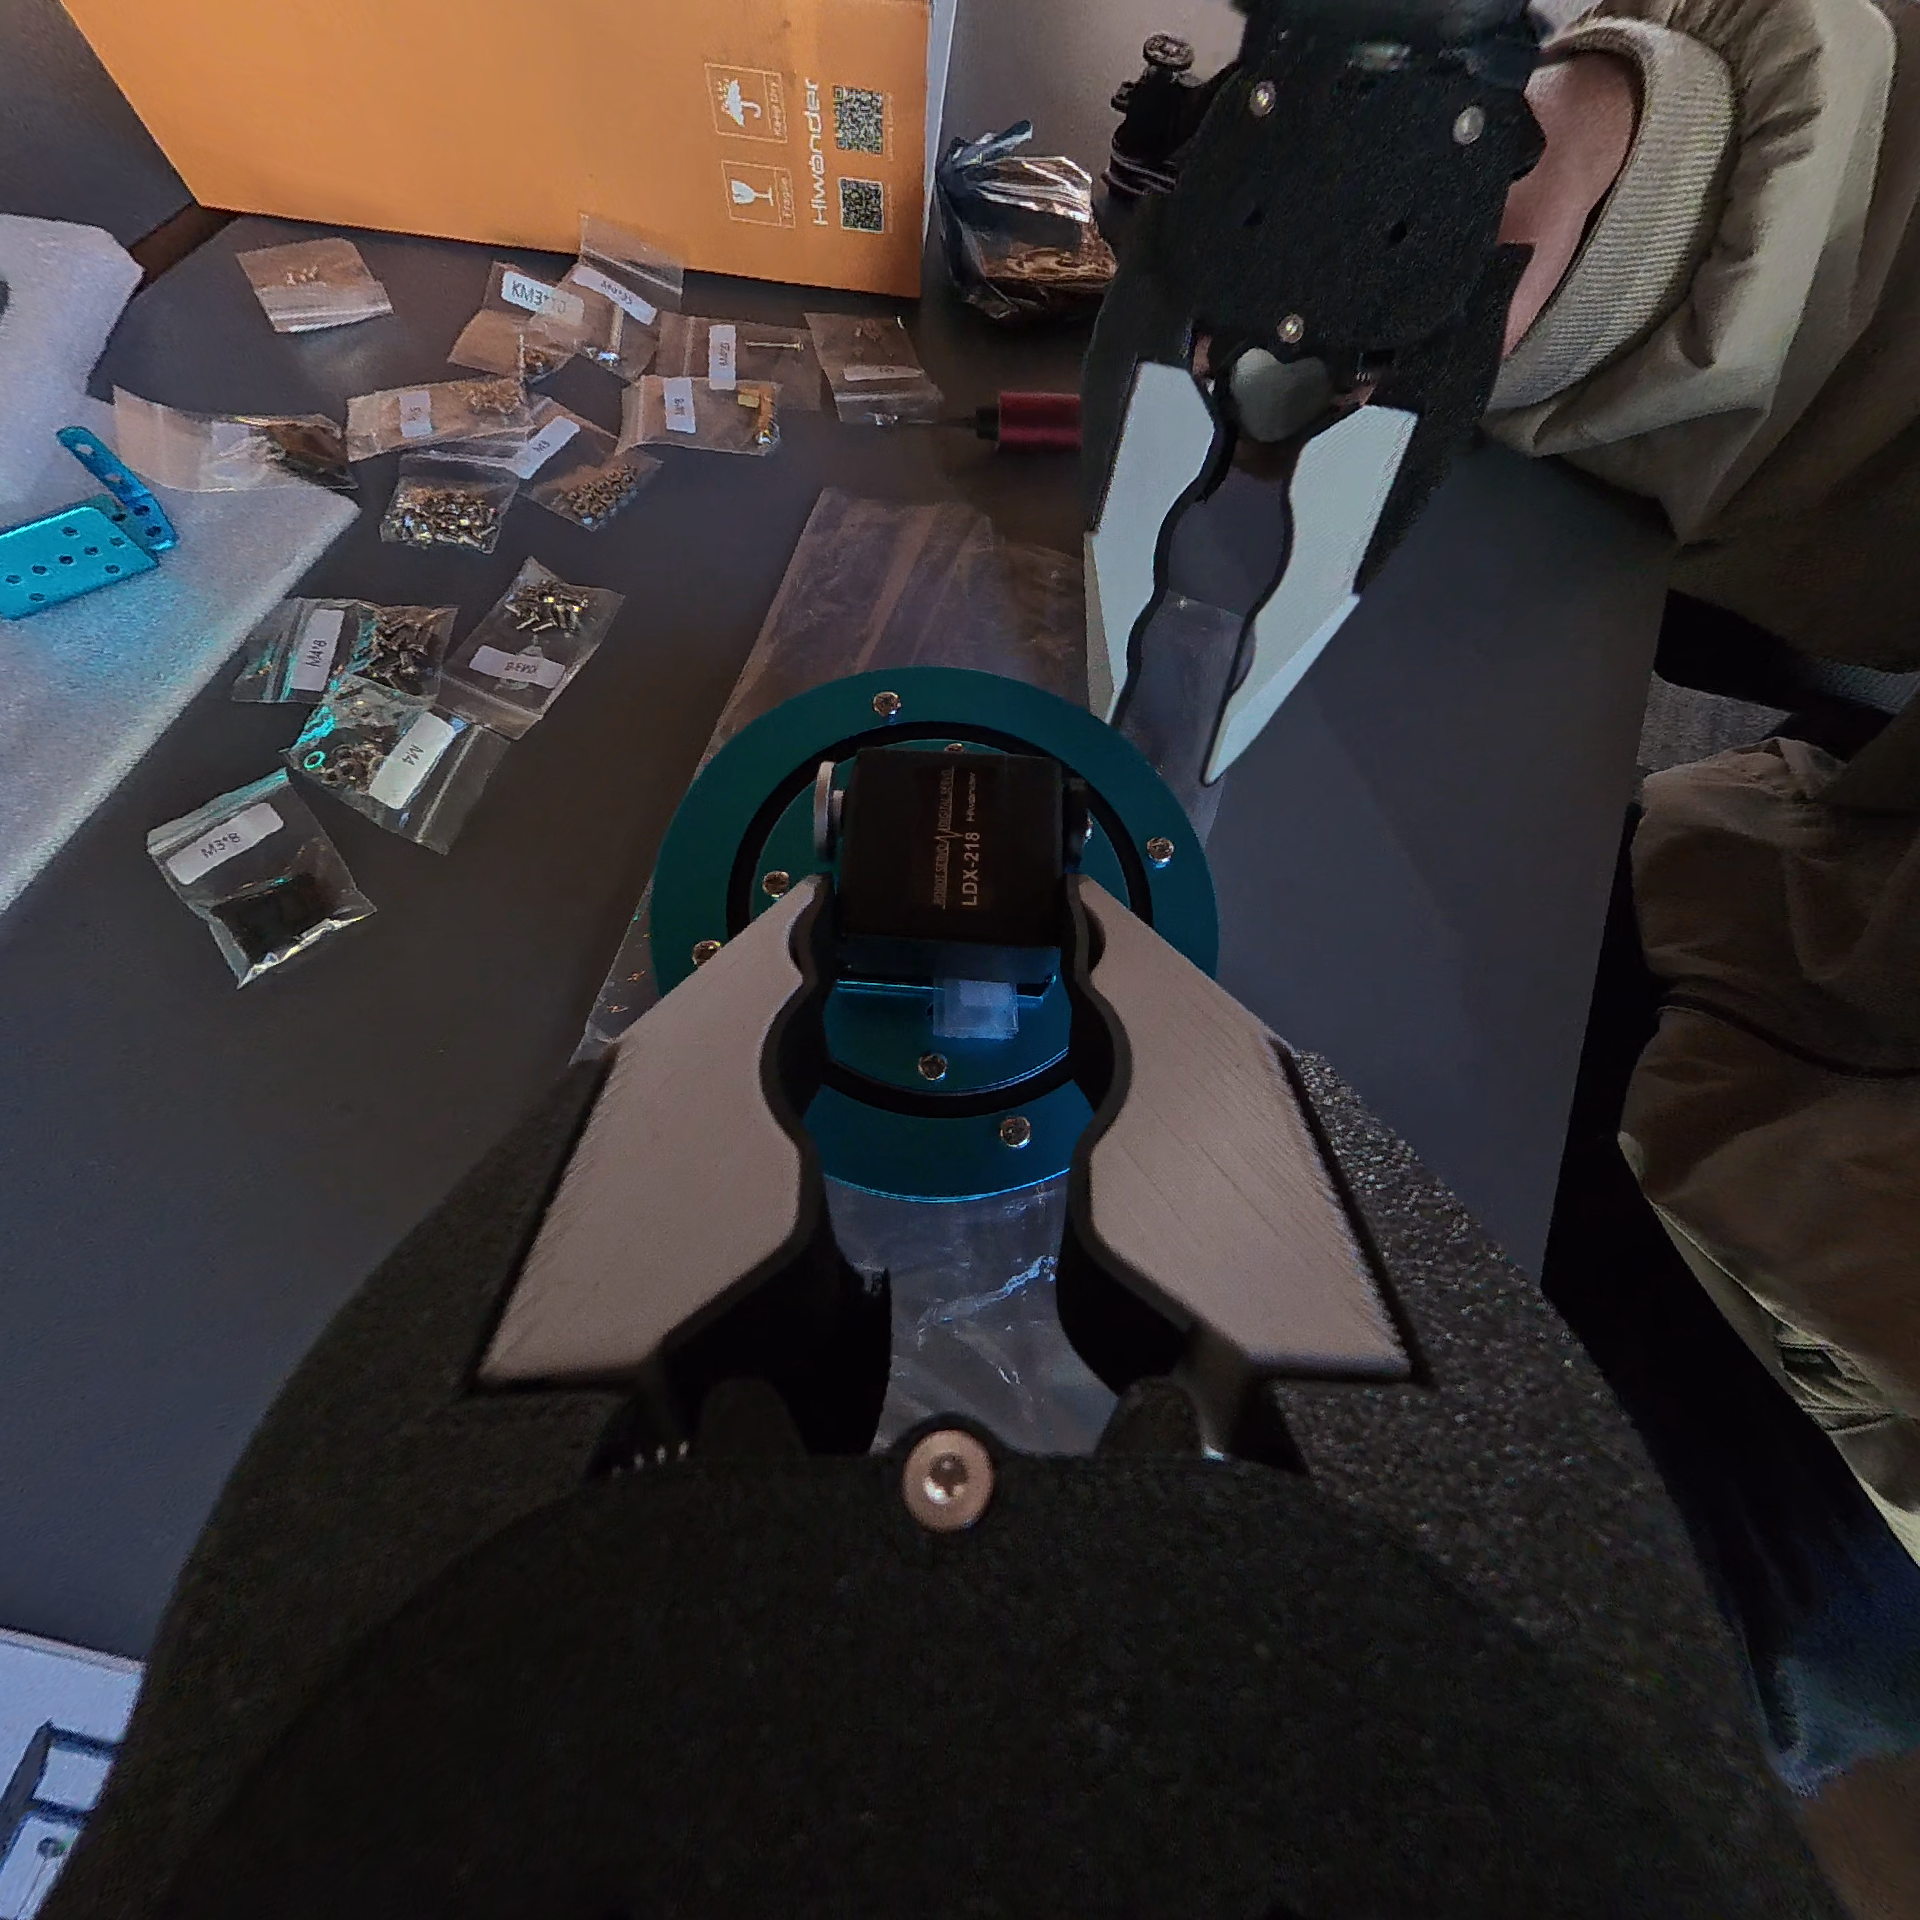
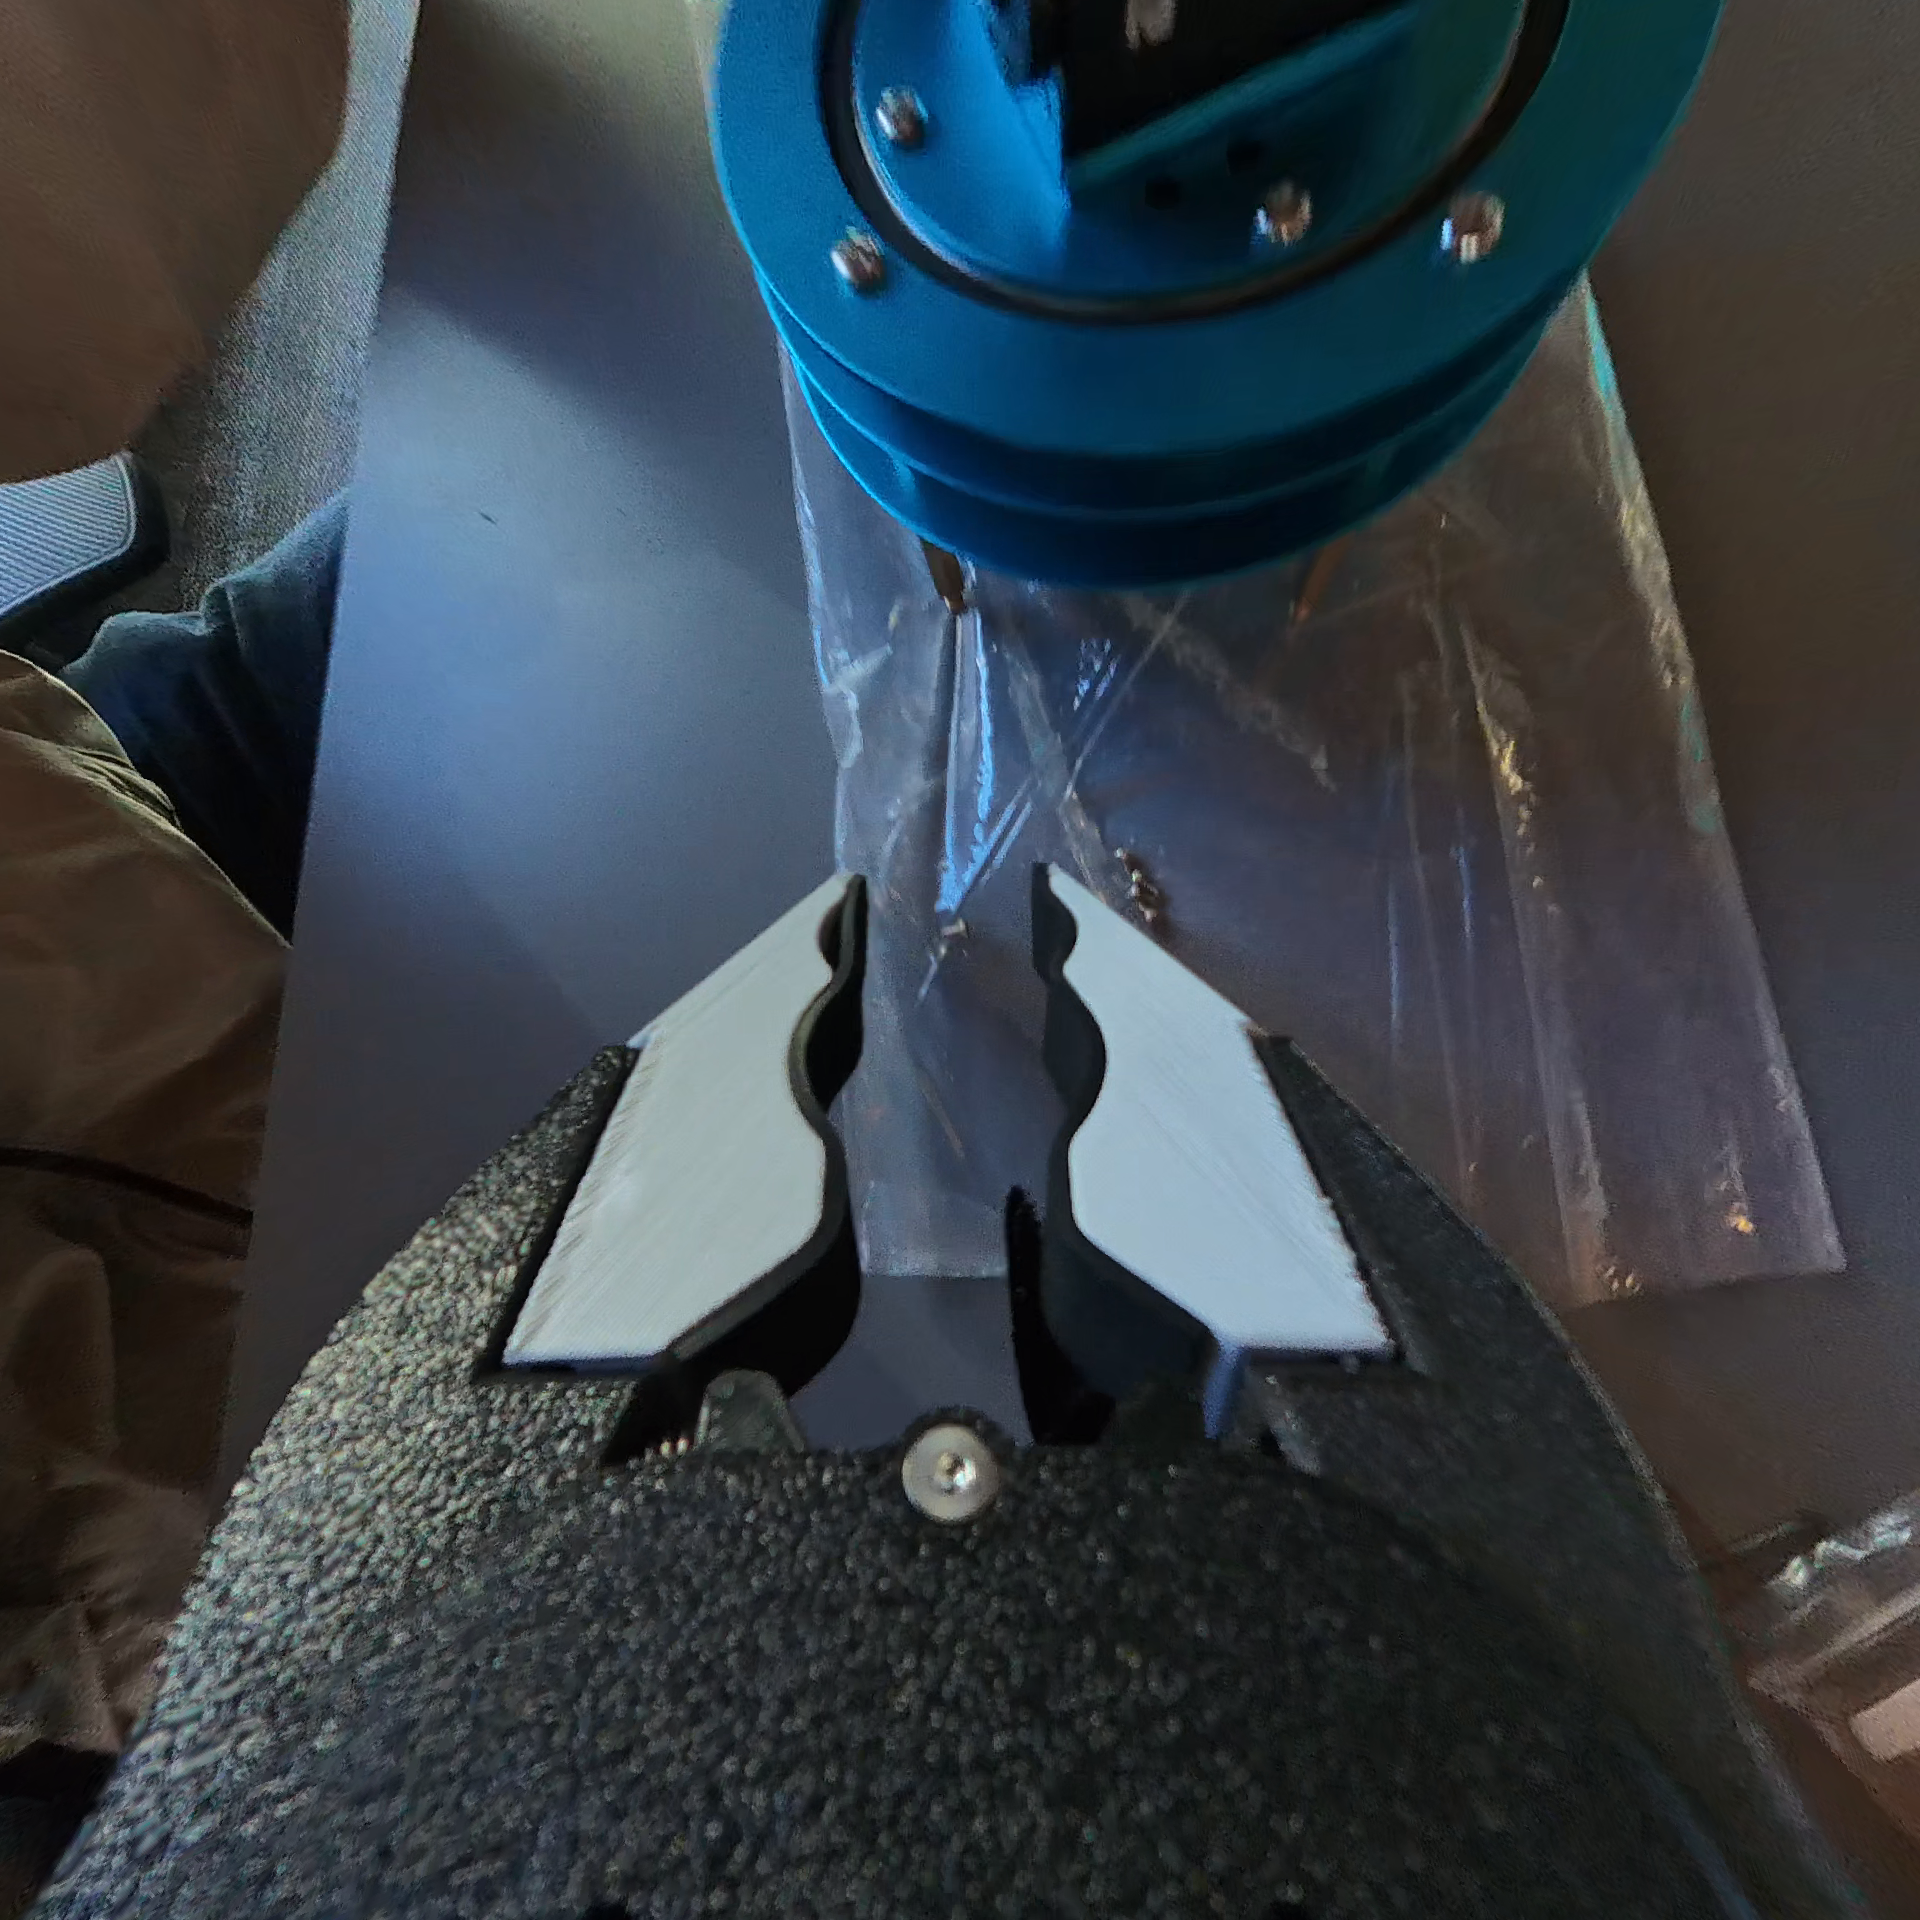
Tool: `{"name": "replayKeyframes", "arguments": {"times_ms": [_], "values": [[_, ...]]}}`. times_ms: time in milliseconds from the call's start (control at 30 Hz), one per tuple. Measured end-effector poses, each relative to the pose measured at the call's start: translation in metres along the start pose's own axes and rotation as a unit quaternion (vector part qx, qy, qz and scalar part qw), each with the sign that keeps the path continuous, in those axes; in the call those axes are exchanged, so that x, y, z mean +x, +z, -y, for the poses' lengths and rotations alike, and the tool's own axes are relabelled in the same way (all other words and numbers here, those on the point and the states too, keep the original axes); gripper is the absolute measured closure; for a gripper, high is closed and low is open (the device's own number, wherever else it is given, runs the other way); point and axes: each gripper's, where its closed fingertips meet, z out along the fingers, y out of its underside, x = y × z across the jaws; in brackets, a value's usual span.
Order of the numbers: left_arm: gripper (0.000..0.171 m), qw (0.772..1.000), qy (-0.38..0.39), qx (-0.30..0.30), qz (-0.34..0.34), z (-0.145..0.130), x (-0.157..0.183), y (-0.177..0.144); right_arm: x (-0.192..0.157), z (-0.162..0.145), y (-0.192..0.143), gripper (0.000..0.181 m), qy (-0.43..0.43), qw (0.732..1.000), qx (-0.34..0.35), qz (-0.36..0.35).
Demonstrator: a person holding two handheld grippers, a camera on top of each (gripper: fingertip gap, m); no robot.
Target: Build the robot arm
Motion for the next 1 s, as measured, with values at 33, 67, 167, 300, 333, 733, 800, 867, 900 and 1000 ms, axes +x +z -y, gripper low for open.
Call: {"name": "replayKeyframes", "arguments": {"times_ms": [33, 67, 167, 300, 333, 733, 800, 867, 900, 1000], "values": [[0.129, 1.000, -0.003, -0.001, -0.004, 0.000, 0.000, 0.000, -0.002, 0.006, -0.002, 0.149, -0.014, 1.000, 0.014, -0.001], [0.129, 1.000, -0.006, -0.002, -0.008, 0.000, 0.000, -0.001, -0.004, 0.011, -0.004, 0.149, -0.027, 0.999, 0.026, -0.006], [0.129, 1.000, -0.011, 0.000, -0.020, 0.002, -0.001, -0.002, -0.003, 0.026, -0.011, 0.146, -0.055, 0.997, 0.054, -0.025], [0.130, 0.999, -0.018, 0.001, -0.035, 0.004, -0.002, -0.003, 0.005, 0.056, -0.025, 0.146, -0.085, 0.987, 0.125, -0.053], [0.130, 0.999, -0.020, 0.002, -0.038, 0.005, -0.002, -0.003, 0.008, 0.062, -0.028, 0.146, -0.098, 0.984, 0.136, -0.066], [0.131, 0.991, -0.088, 0.059, -0.087, 0.026, -0.010, -0.020, 0.030, 0.127, -0.042, 0.134, -0.301, 0.901, 0.165, -0.267], [0.130, 0.985, -0.107, 0.075, -0.113, 0.032, -0.005, -0.024, 0.026, 0.132, -0.041, 0.124, -0.331, 0.881, 0.168, -0.293], [0.130, 0.979, -0.123, 0.083, -0.143, 0.037, 0.005, -0.027, 0.016, 0.136, -0.043, 0.125, -0.365, 0.860, 0.182, -0.307], [0.130, 0.975, -0.129, 0.084, -0.158, 0.039, 0.011, -0.027, 0.010, 0.138, -0.044, 0.127, -0.384, 0.846, 0.190, -0.316], [0.130, 0.964, -0.147, 0.091, -0.201, 0.046, 0.028, -0.029, -0.004, 0.147, -0.057, 0.154, -0.437, 0.798, 0.218, -0.354]]}}
